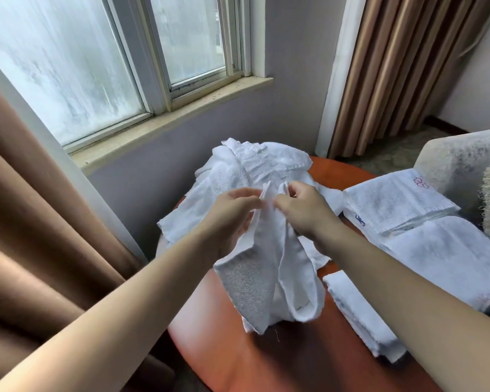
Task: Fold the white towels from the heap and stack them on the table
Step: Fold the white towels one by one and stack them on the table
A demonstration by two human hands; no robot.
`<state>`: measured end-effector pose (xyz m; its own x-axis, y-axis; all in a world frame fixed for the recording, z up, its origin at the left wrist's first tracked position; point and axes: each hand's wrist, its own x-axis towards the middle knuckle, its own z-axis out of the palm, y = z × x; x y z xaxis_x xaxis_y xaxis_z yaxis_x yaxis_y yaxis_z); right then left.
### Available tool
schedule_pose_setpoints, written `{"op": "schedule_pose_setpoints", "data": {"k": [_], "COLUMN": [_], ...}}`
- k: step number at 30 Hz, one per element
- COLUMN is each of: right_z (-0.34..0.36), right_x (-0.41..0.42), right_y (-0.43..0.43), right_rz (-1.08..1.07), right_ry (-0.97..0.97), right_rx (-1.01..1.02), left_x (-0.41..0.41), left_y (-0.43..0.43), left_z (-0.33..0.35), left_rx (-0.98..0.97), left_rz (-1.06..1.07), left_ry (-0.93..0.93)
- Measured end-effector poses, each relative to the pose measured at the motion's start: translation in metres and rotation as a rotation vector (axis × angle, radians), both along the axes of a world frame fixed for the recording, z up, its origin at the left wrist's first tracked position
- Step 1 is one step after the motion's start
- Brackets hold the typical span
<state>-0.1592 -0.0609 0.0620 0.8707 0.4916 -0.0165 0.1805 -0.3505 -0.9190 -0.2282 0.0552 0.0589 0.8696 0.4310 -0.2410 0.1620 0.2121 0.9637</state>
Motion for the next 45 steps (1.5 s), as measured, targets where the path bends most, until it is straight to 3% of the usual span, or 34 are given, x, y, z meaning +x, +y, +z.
{"op": "schedule_pose_setpoints", "data": {"k": [3,7,10,16,20,22,25,29,31,36,39,45], "right_z": [0.004,0.012,0.011,0.006,0.008,0.005,0.003,0.006,0.006,0.013,0.012,-0.008], "right_x": [-0.001,-0.003,-0.001,0.006,0.010,0.012,0.017,0.026,0.030,0.040,0.053,0.063], "right_y": [-0.005,-0.014,-0.018,-0.020,-0.026,-0.026,-0.025,-0.031,-0.034,-0.048,-0.058,-0.056], "right_rz": [0.028,0.147,0.196,0.053,0.269,0.232,0.036,-0.059,-0.062,0.008,0.076,0.033], "right_ry": [0.040,0.252,0.139,-0.084,-0.075,-0.150,-0.209,-0.091,-0.087,-0.081,-0.131,-0.161], "right_rx": [-0.005,0.167,0.197,0.135,0.080,0.054,0.104,0.261,0.263,0.211,0.050,-0.007], "left_x": [-0.009,-0.013,-0.015,-0.019,-0.023,-0.020,-0.016,-0.022,-0.022,-0.018,-0.013,-0.007], "left_y": [-0.002,0.003,0.004,0.005,0.002,-0.003,0.001,0.011,0.015,0.036,0.048,0.057], "left_z": [0.006,0.010,0.014,0.014,0.017,0.018,0.022,0.025,0.022,0.019,0.016,0.000], "left_rx": [0.075,0.135,0.181,0.328,0.434,0.466,0.743,1.287,1.434,1.150,0.969,0.932], "left_rz": [-0.123,-0.137,-0.183,-0.219,-0.316,-0.243,-0.070,-0.299,-0.326,-0.146,-0.061,-0.025], "left_ry": [0.010,-0.015,-0.100,-0.164,-0.190,-0.174,-0.117,0.234,0.321,0.181,0.058,-0.090]}}
